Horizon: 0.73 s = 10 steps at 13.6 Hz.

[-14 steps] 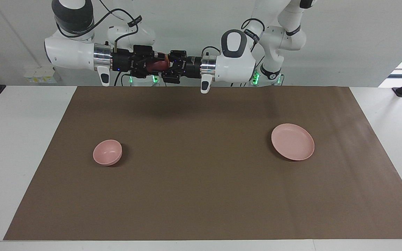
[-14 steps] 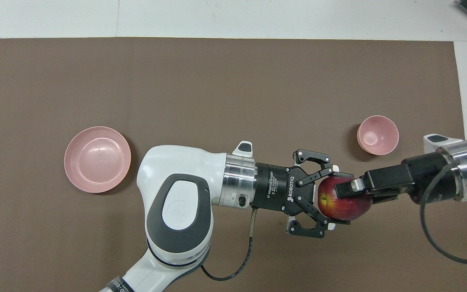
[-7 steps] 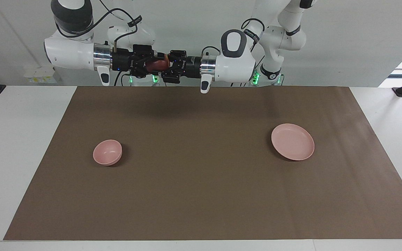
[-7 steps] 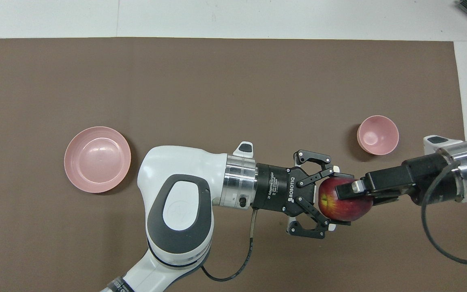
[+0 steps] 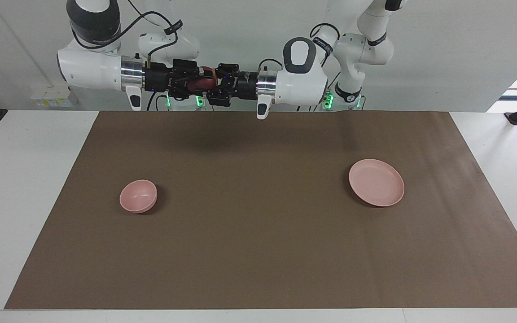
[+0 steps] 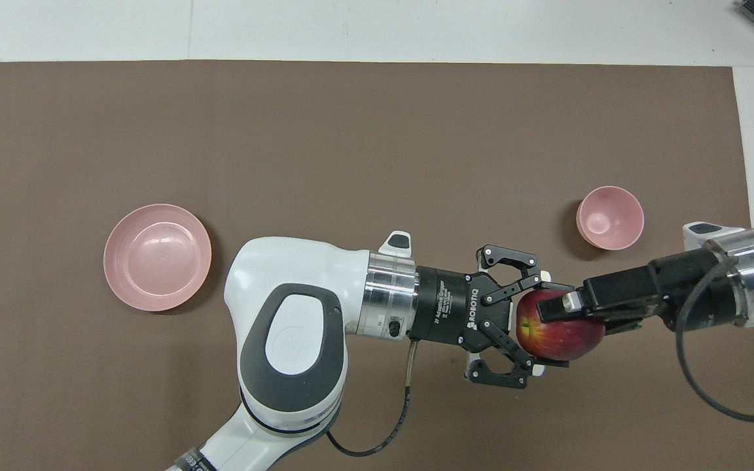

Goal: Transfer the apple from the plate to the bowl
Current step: 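Carry the apple toward the right gripper and grasp it with the right gripper, then open the left gripper and withdraw it while the right gripper holds the apple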

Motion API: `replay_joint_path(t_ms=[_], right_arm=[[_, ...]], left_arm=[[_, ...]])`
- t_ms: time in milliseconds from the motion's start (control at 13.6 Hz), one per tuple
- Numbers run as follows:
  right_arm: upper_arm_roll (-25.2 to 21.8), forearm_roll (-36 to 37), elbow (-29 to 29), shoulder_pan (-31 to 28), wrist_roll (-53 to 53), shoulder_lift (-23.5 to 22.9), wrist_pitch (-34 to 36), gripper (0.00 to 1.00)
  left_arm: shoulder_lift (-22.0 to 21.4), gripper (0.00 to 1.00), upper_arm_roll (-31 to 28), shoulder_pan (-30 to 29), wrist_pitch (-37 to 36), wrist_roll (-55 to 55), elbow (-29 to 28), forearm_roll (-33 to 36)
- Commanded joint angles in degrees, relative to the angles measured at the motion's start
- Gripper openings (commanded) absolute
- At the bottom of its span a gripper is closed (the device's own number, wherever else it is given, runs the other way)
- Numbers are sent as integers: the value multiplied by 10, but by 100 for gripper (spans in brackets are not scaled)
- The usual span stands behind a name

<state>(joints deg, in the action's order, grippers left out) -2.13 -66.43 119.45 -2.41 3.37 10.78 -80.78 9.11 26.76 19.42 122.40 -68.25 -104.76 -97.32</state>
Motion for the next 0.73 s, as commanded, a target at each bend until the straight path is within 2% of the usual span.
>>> replay_joint_path(t_ms=[0, 73, 147, 220, 294, 367, 441, 514, 661], right_arm=[[2, 11, 8, 0, -22, 13, 3, 0], [2, 16, 6, 0, -22, 12, 2, 0], [3, 23, 3, 0, -22, 10, 0, 0], [3, 27, 3, 0, -22, 9, -1, 0], [2, 33, 2, 0, -22, 8, -2, 0], [2, 38, 0, 0, -20, 6, -2, 0], [2, 48, -7, -1, -16, 3, -2, 0], [2, 63, -18, -3, -12, -6, -1, 0], [2, 113, -47, -6, 2, -26, -3, 0]], left_arm=[[-18, 0, -9, 14, 12, -4, -11, -12], [-16, 0, -10, 14, 6, -5, -7, -4], [-17, 6, -12, 13, 12, -5, -1, 3], [-23, 99, -14, 9, 11, -10, 7, 19], [-50, 100, -14, 6, 13, -8, 14, 73], [-68, 100, -14, 5, 14, -7, 15, 158], [-70, 100, -15, 4, 13, -5, 21, 225], [-68, 100, -15, 0, 13, -4, 28, 260], [-66, 100, -21, -2, 13, -4, 28, 287]])
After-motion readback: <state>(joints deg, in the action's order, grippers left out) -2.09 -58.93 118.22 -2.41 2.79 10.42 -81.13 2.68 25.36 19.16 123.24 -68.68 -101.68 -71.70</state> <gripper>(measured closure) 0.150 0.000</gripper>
